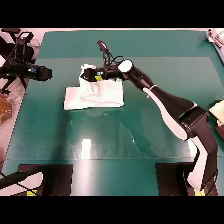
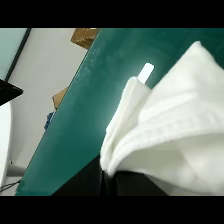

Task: Fold the shirts.

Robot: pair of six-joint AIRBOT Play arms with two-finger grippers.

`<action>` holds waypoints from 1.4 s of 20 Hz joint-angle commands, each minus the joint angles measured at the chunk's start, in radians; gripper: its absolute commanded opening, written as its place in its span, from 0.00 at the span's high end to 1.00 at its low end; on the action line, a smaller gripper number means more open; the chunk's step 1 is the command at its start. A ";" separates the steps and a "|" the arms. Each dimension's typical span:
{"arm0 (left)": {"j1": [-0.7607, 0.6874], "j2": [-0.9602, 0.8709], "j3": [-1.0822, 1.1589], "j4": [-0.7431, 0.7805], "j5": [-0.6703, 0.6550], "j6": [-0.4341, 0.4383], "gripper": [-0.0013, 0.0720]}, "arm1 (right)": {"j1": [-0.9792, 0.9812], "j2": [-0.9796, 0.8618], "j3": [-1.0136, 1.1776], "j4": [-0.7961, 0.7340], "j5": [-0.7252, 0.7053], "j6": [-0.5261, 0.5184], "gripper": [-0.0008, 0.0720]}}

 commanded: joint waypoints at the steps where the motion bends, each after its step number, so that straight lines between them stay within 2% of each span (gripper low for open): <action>1: 0.001 0.001 0.000 0.000 -0.010 0.001 0.96 | 0.010 -0.021 0.001 0.071 -0.039 0.019 0.94; 2: 0.001 0.001 0.000 0.000 -0.010 0.002 0.96 | 0.010 -0.020 0.002 0.094 -0.042 0.016 0.82; 3: 0.001 0.001 0.000 -0.001 -0.009 0.001 0.96 | 0.010 -0.020 0.002 0.121 -0.040 0.006 0.77; 6: 0.001 0.001 0.000 -0.027 -0.011 0.001 0.96 | 0.010 -0.021 0.022 0.153 0.007 -0.027 0.71; 7: 0.001 0.001 0.000 -0.035 -0.011 0.001 0.95 | 0.010 -0.021 0.037 0.153 0.033 -0.027 0.63; 9: 0.001 0.001 0.000 -0.039 -0.010 0.001 0.96 | 0.004 -0.021 0.082 0.153 0.102 -0.034 0.61; 10: 0.001 0.001 0.000 -0.039 -0.010 0.001 0.96 | 0.001 -0.021 0.105 0.153 0.135 -0.048 0.48; 11: 0.001 0.001 0.000 -0.038 -0.013 0.001 0.96 | -0.013 -0.017 0.126 0.153 0.166 -0.060 0.26; 12: 0.001 0.001 0.000 -0.038 -0.019 0.002 0.96 | -0.030 -0.005 0.129 0.153 0.187 -0.060 0.21; 14: 0.001 0.001 0.000 -0.037 -0.037 0.002 0.95 | -0.090 0.031 0.129 0.120 0.253 -0.047 0.21; 16: 0.001 0.001 0.000 -0.037 -0.052 0.001 0.95 | -0.175 0.083 0.116 -0.049 0.359 0.085 0.21; 17: 0.001 0.001 0.000 -0.037 -0.061 0.001 0.96 | -0.228 0.124 0.076 -0.152 0.422 0.130 0.18; 18: 0.001 0.001 0.000 -0.037 -0.066 0.001 0.95 | -0.278 0.164 0.028 -0.237 0.486 0.154 0.12; 20: 0.001 0.001 0.000 -0.039 -0.066 0.000 0.95 | -0.390 0.236 -0.093 -0.337 0.600 0.158 0.04; 24: 0.001 0.001 0.000 -0.045 -0.070 -0.002 0.95 | -0.558 0.283 -0.317 -0.343 0.597 0.140 0.02; 28: 0.001 0.027 0.000 -0.054 -0.072 -0.002 0.96 | -0.578 0.229 -0.410 -0.291 0.516 0.103 0.01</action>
